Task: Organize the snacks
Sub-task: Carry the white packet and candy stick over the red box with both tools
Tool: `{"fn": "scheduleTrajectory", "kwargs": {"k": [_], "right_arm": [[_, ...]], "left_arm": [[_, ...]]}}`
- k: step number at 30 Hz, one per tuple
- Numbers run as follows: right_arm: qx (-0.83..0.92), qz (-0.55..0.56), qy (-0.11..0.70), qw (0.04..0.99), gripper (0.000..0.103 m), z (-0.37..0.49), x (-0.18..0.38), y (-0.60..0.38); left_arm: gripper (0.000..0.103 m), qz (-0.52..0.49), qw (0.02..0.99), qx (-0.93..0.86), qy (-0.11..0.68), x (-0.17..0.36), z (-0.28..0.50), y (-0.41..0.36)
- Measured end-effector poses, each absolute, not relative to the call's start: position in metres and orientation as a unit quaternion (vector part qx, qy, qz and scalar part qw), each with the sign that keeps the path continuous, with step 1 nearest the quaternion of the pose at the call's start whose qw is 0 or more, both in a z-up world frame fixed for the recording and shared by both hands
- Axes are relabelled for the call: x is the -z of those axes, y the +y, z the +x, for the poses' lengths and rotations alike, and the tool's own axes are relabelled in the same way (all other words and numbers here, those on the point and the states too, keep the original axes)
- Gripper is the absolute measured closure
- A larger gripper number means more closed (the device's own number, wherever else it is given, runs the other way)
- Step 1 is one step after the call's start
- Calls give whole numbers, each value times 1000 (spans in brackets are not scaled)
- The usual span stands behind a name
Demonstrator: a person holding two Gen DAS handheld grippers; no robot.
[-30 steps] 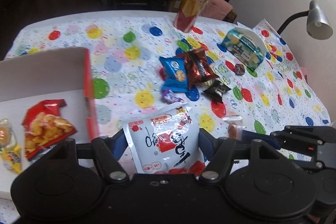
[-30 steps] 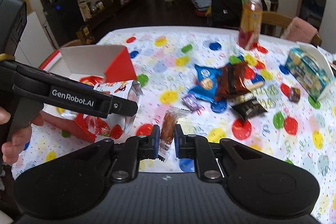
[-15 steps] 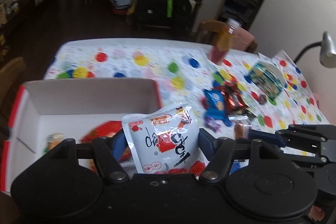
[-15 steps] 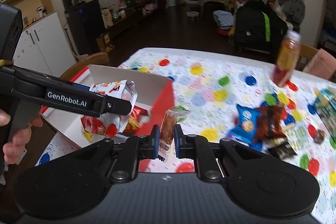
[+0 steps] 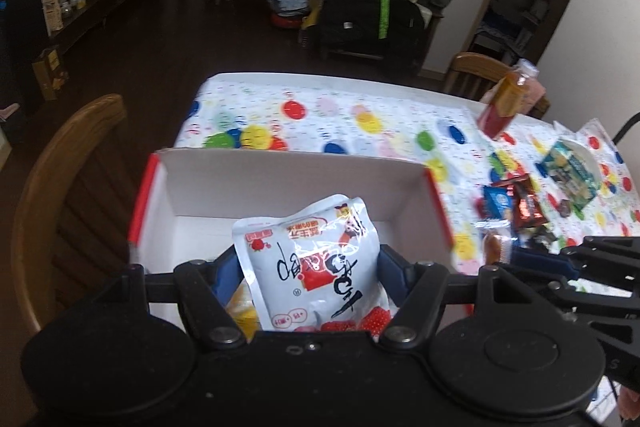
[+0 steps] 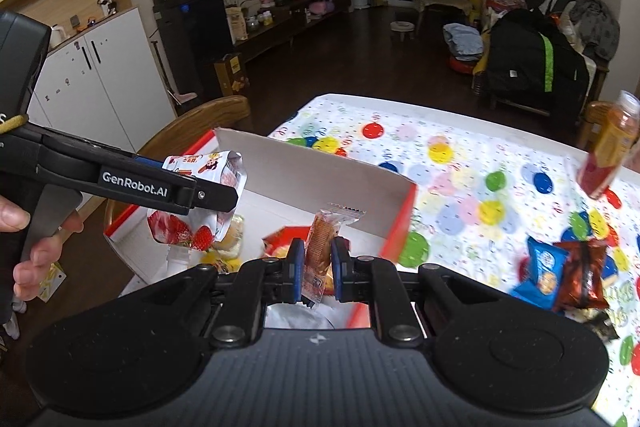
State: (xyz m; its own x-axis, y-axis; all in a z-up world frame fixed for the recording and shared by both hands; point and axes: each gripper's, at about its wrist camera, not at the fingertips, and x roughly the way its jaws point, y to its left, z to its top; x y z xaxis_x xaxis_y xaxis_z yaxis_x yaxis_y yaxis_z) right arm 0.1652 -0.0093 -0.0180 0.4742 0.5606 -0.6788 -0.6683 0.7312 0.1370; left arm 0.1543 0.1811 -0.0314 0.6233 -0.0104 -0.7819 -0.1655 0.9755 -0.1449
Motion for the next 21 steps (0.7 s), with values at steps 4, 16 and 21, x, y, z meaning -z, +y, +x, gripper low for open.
{"fn": "scheduleTrajectory", "kwargs": {"k": [4,16,21], "right_arm": [[-359,-75,373,852,89,175,26,11],[-366,-88,416,828,89,193,61,53],[-397,-101,429,805,89,180,73,76]], "left_arm": [[35,-92,892,-56,438,37,159,199],[35,-50,876,-74,473,74,191,226],[35,-38,868,-76,489,91,200,232]]}}
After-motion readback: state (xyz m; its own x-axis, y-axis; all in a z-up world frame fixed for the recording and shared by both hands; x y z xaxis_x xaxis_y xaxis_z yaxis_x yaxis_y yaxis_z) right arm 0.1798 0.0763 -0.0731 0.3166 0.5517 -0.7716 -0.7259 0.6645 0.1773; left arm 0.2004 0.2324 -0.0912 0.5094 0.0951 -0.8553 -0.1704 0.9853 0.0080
